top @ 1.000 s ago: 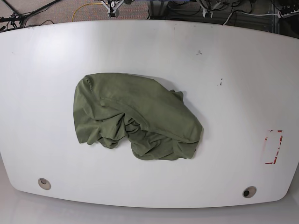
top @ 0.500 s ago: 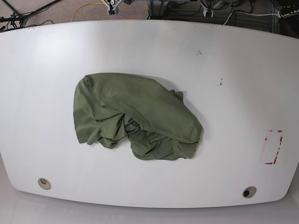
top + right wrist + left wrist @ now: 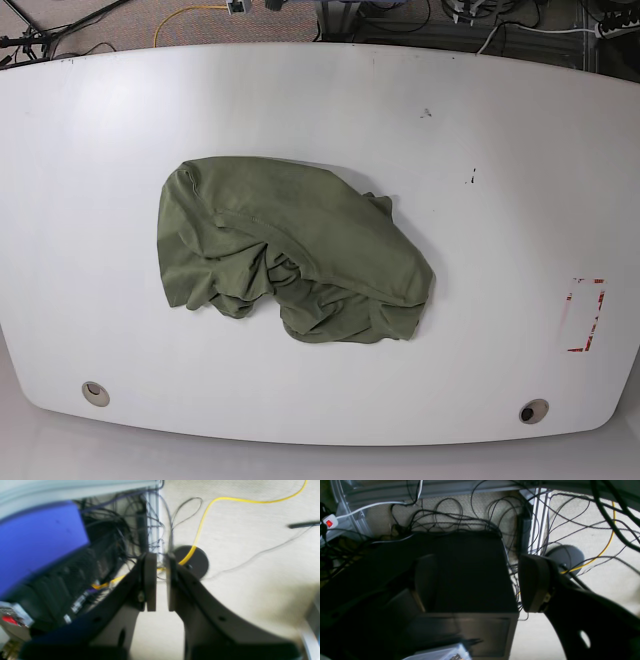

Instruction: Fold the T-shirt properly

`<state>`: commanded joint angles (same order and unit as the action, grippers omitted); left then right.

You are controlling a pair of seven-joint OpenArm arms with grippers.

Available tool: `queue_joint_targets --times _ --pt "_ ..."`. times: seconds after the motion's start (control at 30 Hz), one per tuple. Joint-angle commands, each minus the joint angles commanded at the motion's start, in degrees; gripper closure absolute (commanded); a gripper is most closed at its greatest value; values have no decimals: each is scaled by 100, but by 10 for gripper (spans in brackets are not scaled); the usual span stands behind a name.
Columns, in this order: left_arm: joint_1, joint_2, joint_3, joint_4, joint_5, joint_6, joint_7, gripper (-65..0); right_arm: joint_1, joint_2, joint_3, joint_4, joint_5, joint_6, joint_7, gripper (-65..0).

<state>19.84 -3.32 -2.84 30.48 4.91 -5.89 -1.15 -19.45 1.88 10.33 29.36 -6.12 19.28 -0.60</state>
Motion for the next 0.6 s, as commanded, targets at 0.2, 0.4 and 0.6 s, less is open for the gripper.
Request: queue_joint_targets --times 0.2,0.4,0.6 --pt "-135 6 -9 -199 1 6 -39 -451 261 8 34 -310 4 -42 3 -61" --pt "-211 0 -8 -28 18 0 -62 -452 461 65 93 -441 0 -19 58 -66" --pt "-160 5 13 222 35 -3 -97 -450 382 48 86 -336 -7 -15 34 -95"
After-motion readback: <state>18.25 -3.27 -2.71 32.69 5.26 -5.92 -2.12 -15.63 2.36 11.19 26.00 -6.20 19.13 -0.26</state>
